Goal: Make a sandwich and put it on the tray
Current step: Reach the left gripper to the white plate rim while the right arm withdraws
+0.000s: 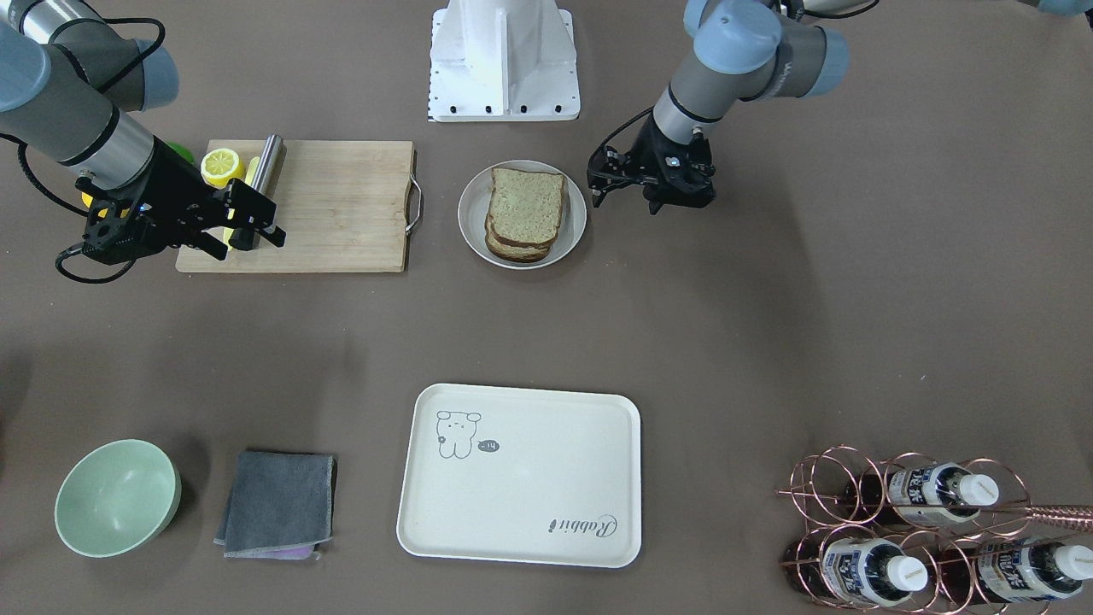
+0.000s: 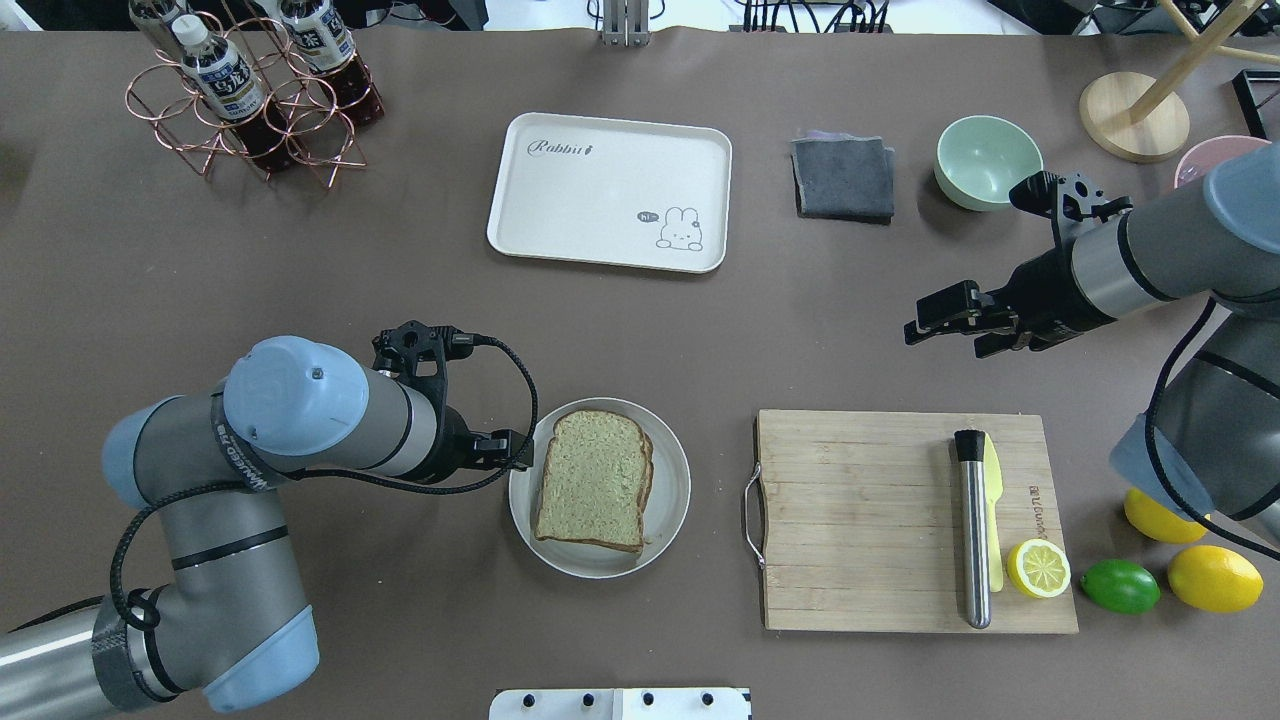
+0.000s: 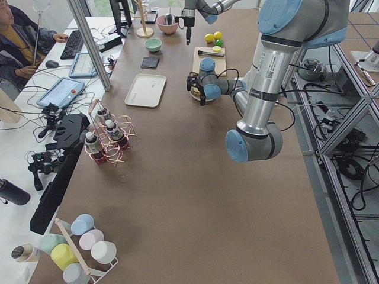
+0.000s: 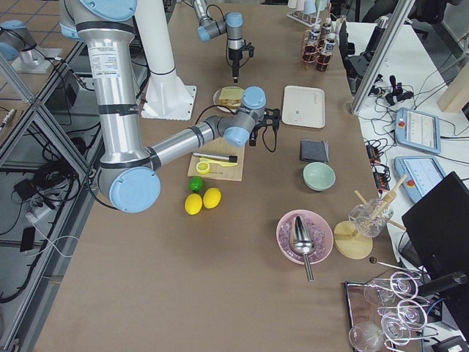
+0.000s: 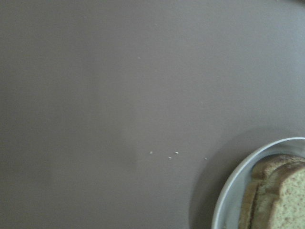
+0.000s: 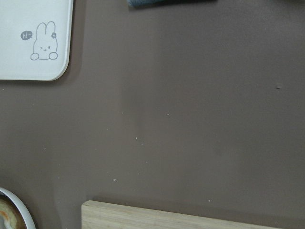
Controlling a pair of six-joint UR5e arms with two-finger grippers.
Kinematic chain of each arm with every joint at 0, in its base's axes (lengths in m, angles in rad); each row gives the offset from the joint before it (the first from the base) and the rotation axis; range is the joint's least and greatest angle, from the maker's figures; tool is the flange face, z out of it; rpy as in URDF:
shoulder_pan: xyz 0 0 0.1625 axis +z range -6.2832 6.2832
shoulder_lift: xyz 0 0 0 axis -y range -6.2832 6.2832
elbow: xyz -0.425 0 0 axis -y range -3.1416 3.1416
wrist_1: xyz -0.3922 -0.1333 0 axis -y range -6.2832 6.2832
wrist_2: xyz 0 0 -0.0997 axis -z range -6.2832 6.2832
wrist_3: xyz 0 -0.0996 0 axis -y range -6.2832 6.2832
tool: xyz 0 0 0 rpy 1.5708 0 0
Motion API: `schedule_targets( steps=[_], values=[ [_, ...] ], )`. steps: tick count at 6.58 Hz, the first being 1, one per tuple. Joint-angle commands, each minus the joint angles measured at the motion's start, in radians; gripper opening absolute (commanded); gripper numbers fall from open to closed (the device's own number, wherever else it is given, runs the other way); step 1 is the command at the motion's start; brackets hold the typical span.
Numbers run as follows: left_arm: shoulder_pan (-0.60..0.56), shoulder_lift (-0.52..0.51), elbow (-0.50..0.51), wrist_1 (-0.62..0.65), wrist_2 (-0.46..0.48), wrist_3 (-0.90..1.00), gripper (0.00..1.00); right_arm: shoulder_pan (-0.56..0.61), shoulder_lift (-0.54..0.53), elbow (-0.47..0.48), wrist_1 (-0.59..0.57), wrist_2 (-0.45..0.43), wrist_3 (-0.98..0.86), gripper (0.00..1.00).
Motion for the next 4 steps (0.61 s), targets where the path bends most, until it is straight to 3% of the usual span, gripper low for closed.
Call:
schedule_targets(
  steps=[1,4],
  values=[
    [0.013,-0.004,0.049,-0.089,0.011,-0.039,0.85,-0.002,-0.003,-0.001,0.000,-0.002,-0.001,1.00],
    [0.033,0.000,0.049,-0.089,0.014,-0.041,0.71,-0.002,-0.002,-0.005,0.002,0.000,-0.001,1.00]
  ],
)
